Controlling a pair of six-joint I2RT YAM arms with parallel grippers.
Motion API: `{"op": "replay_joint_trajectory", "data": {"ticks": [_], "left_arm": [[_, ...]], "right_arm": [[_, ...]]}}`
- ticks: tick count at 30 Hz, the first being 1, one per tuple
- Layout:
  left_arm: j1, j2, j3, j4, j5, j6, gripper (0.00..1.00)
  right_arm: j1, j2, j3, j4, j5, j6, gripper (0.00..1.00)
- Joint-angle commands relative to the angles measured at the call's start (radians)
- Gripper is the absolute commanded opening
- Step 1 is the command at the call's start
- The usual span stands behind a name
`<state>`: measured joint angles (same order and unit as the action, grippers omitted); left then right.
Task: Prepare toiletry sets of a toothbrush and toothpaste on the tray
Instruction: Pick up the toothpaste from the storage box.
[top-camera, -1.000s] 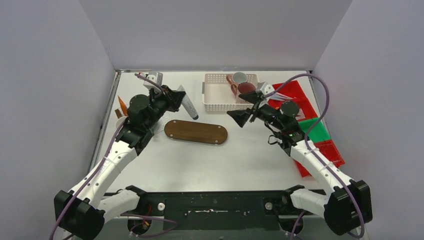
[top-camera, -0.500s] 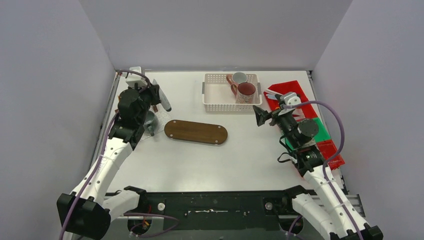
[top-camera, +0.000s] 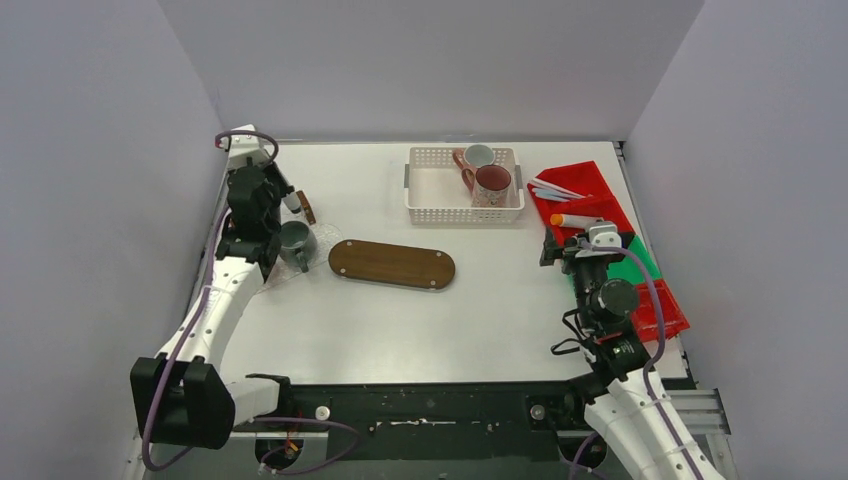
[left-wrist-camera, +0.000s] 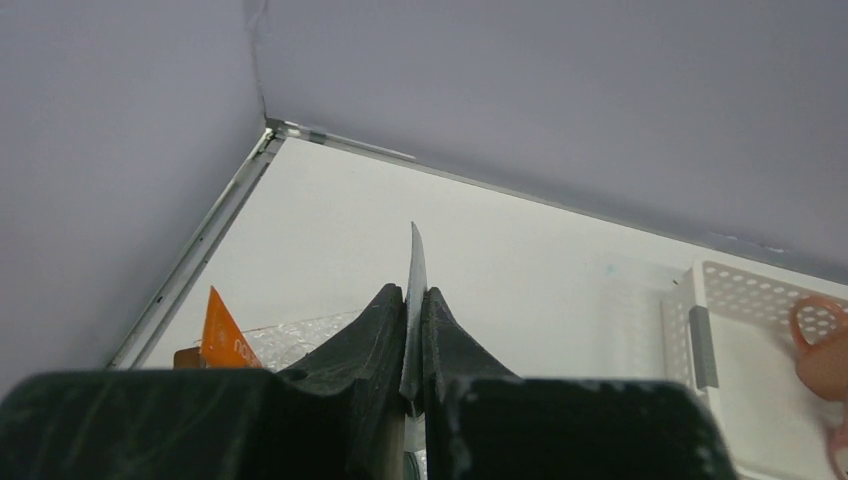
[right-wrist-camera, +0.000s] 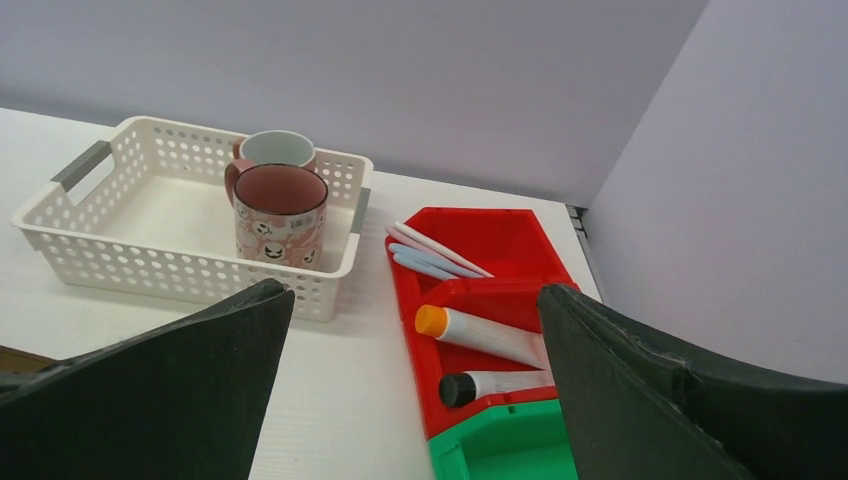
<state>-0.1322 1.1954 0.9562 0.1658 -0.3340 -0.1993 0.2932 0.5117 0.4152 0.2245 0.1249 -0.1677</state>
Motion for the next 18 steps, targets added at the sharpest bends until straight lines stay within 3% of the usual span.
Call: {"op": "replay_joint_trajectory", "data": {"ticks": [1,18], "left_arm": [[0.045,0.028,0.033,0.174,-0.049,0.013,0.00],[0.128,0.229,0.018,0.394,-0.037,0.050,0.00]], "right_arm": [[-0.008,-0.036,-0.032,0.113,0.080,-0.027,1.00],[-0.008,-0.119,-0.088,0.131,0.057,-0.056,1.00]]}}
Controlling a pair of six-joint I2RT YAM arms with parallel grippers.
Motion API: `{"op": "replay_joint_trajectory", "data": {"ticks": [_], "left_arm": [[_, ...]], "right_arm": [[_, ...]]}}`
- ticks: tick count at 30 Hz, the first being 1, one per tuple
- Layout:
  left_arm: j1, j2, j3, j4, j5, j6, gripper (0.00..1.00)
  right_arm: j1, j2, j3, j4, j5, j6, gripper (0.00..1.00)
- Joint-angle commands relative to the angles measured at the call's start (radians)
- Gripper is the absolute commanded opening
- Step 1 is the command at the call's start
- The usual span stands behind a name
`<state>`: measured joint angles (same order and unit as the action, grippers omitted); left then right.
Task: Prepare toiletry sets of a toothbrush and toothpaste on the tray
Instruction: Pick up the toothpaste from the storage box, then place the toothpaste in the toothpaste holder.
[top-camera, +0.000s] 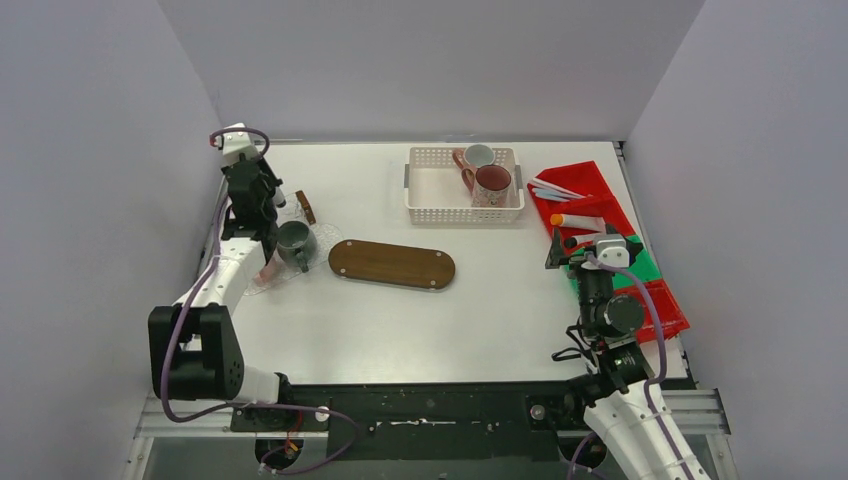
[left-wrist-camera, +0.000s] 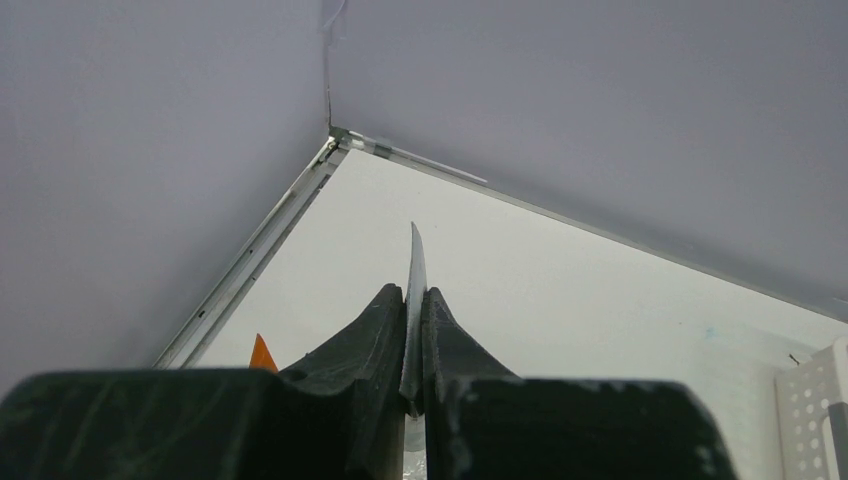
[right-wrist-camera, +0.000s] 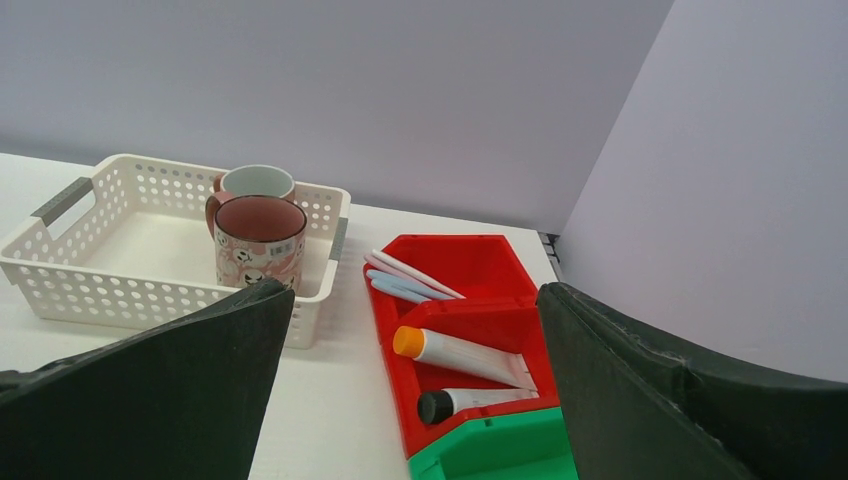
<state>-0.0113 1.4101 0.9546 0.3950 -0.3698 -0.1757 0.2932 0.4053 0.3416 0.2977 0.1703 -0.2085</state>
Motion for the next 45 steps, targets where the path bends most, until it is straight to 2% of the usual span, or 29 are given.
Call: {"op": "replay_joint_trajectory", "data": {"ticks": [1,14,17,31,45], "left_arm": [[0.007,0.022,0.019,0.173,0.006,0.028,0.00],[0.006,0.134,0.045,0.206,0.037,0.041,0.00],[0.037,0.149,0.042,0.205,0.034,0.045,0.00],[0.046,0.187,0.005,0.271,0.103,0.012,0.00],[0.046,0.244,0.003,0.276,0.118,0.048,0.00]], "right_arm": [[-0.007,-0.013,-0.015,0.058,0.012,-0.015,1.00],[-0.007,-0.020,-0.024,0.066,0.003,-0.018,1.00],[-0.007,-0.022,-0.027,0.068,0.003,-0.020,1.00],[-0.008,-0.024,-0.035,0.074,-0.006,-0.020,1.00],[-0.007,-0.033,-0.038,0.075,-0.021,-0.019,1.00]]}}
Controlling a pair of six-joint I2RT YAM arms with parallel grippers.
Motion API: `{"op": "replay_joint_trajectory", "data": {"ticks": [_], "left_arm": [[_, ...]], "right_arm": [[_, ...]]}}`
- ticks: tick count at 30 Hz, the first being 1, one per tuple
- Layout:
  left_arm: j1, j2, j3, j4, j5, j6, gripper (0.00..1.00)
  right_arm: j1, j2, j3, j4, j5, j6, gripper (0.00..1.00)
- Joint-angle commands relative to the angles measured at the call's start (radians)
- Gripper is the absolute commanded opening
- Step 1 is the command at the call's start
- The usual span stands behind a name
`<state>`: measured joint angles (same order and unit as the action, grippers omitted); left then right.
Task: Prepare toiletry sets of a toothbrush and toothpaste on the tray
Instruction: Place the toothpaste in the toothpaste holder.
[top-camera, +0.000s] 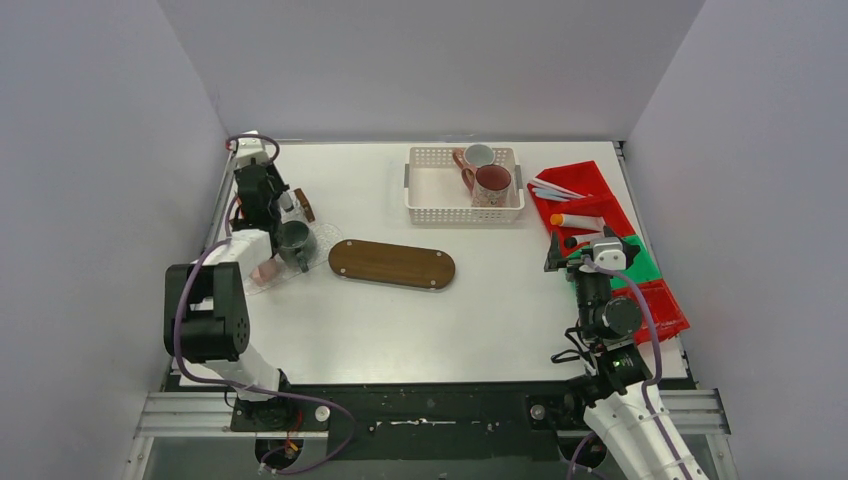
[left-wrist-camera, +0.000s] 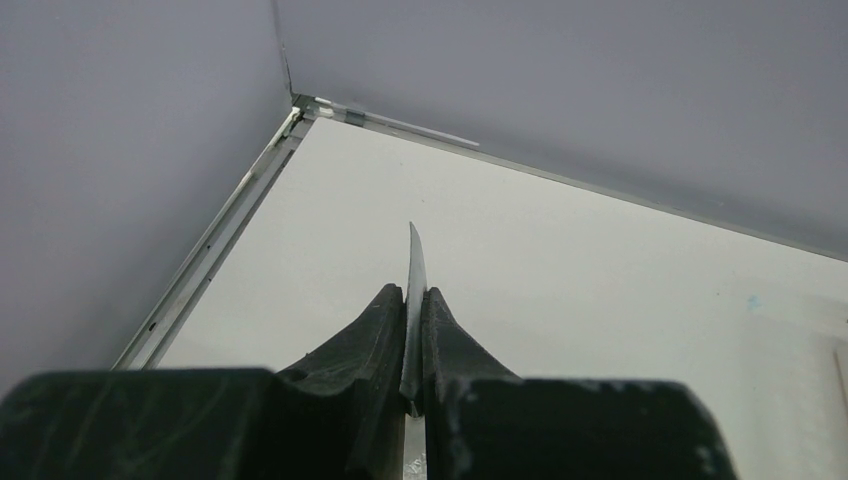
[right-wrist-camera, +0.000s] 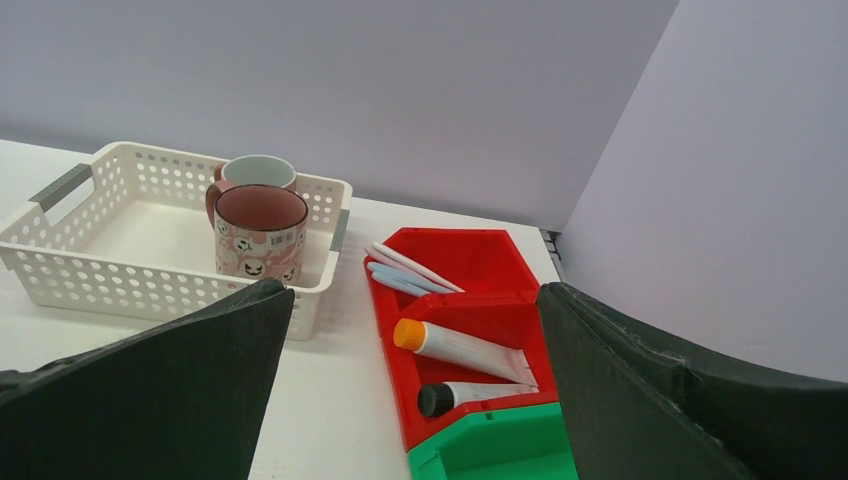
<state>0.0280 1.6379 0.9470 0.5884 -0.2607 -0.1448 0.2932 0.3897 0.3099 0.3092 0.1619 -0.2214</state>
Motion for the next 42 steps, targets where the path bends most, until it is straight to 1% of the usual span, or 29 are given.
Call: {"op": "replay_joint_trajectory", "data": {"ticks": [1,13,30,38,39,42], "left_arm": [[0.006,0.021,0.010,0.083,0.009,0.019,0.00],[0.002,0.045,-0.019,0.083,0.026,0.032,0.00],[-0.002,-0.025,-0.050,0.064,0.050,0.030,0.00],[-0.002,-0.029,-0.057,0.062,0.055,0.030,0.00],[-0.002,-0.026,-0.056,0.062,0.055,0.030,0.03],[-0.002,-0.017,-0.052,0.062,0.055,0.030,0.16]], "right_arm": [[-0.008,-0.018,-0.007,0.063,-0.013,-0.006,1.00],[-0.008,-0.025,-0.008,0.060,-0.023,-0.006,1.00],[-0.007,-0.039,-0.009,0.062,-0.035,-0.004,1.00],[-0.007,-0.052,-0.009,0.060,-0.035,-0.004,1.00],[-0.006,-0.051,-0.009,0.060,-0.036,-0.004,1.00],[-0.006,-0.053,-0.009,0.060,-0.038,-0.003,1.00]]}}
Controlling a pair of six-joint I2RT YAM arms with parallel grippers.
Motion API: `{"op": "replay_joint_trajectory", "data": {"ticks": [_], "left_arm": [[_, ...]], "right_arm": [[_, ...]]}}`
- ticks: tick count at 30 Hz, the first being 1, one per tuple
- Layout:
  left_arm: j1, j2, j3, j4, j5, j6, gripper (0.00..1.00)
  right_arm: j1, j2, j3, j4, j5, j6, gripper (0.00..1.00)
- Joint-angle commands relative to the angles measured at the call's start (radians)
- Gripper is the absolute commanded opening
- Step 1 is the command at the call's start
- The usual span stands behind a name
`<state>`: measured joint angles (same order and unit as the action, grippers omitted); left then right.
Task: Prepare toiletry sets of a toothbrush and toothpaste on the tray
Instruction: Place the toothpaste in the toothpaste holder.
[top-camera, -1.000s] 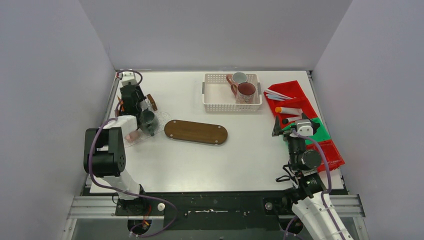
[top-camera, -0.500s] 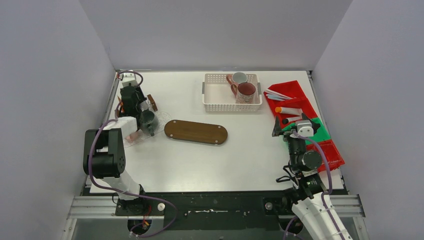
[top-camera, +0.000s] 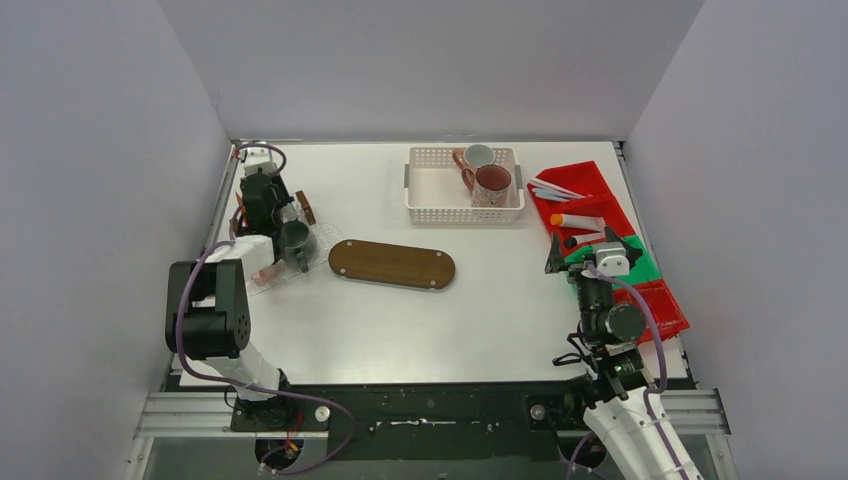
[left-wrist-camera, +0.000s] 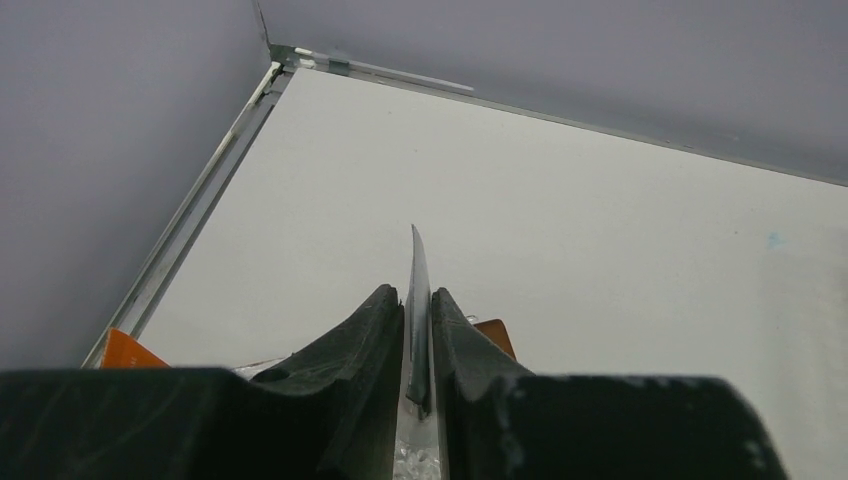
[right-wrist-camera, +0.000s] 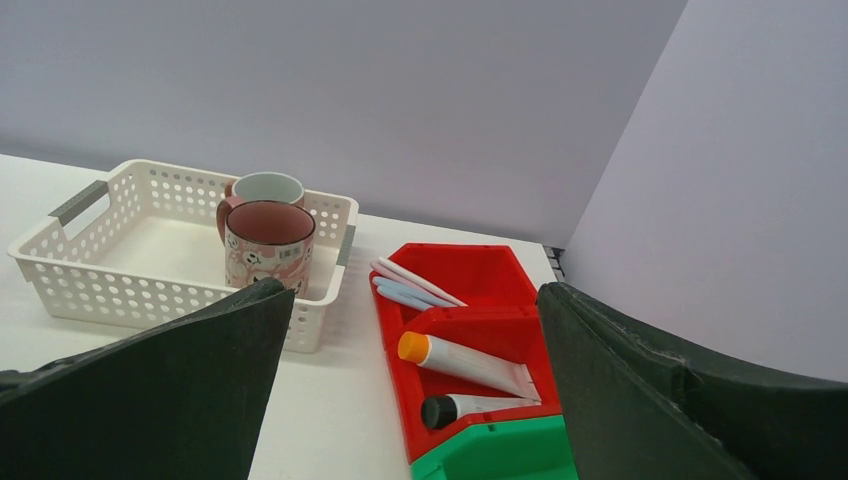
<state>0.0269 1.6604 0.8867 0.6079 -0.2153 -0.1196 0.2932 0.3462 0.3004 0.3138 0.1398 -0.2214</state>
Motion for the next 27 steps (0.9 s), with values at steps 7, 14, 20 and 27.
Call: {"op": "replay_joint_trajectory", "data": {"ticks": [7,14,20,27], "left_arm": [[-0.001,-0.063,0.003,0.028,0.005,0.005,0.34],[-0.001,-0.159,-0.002,-0.023,-0.015,0.014,0.54],[-0.001,-0.264,-0.009,-0.120,-0.021,-0.002,0.65],[-0.019,-0.402,0.016,-0.330,-0.010,-0.030,0.82]], "right_arm": [[-0.006,-0.008,0.002,0.055,-0.016,-0.004,1.00],[-0.006,-0.007,0.015,0.045,-0.016,-0.003,1.00],[-0.006,0.006,0.049,0.025,-0.015,0.018,1.00],[-0.006,0.101,0.175,-0.107,0.031,0.139,1.00]]}}
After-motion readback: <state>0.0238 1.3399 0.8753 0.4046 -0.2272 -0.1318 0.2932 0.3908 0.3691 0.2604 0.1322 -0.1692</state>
